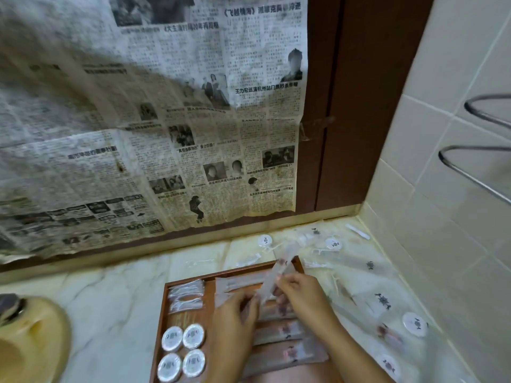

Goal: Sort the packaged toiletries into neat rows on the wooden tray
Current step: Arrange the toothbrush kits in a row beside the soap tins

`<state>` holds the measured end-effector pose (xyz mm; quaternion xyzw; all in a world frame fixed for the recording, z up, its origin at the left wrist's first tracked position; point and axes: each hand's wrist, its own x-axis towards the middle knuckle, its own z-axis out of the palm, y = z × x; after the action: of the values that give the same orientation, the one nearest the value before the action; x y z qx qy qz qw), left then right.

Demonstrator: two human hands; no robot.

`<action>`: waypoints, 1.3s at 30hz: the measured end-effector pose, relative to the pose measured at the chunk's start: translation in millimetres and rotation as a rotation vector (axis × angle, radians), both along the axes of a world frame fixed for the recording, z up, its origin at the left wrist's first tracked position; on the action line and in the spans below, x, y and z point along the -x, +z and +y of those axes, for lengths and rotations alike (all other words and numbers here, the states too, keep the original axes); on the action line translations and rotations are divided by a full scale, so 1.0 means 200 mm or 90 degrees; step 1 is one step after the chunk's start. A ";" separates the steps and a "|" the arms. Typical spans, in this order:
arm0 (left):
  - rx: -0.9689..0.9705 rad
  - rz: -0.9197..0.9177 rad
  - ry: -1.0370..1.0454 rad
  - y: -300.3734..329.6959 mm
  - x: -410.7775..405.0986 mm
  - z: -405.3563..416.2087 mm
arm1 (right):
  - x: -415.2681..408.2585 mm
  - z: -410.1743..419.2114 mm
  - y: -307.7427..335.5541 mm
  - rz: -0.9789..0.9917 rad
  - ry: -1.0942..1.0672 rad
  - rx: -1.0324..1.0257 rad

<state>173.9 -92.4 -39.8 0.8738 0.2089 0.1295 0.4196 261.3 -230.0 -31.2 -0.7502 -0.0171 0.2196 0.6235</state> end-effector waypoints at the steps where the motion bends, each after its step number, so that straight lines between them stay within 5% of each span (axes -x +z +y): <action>1: -0.001 -0.015 0.002 0.00 0.04 -0.03 | 0.04 0.00 0.02 0.002 -0.006 -0.011; 9: 0.036 -0.027 -0.014 0.02 0.27 -0.18 | 0.23 -0.01 0.04 0.029 -0.036 -0.036; 20: 0.446 0.030 0.120 -0.02 0.57 -0.02 | 0.48 -0.02 0.03 0.096 -0.140 -0.163; 26: 0.445 0.058 0.057 0.04 0.68 0.08 | 0.56 -0.12 0.09 0.055 -0.211 -0.184; 39: 0.422 0.039 -0.087 0.19 0.80 0.20 | 0.74 -0.34 0.18 0.089 -0.134 -0.113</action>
<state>14.3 -51.4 -2.3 0.7051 0.1931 -0.0005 0.6823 113.6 -297.3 5.0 -0.6729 0.0855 0.2023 0.7064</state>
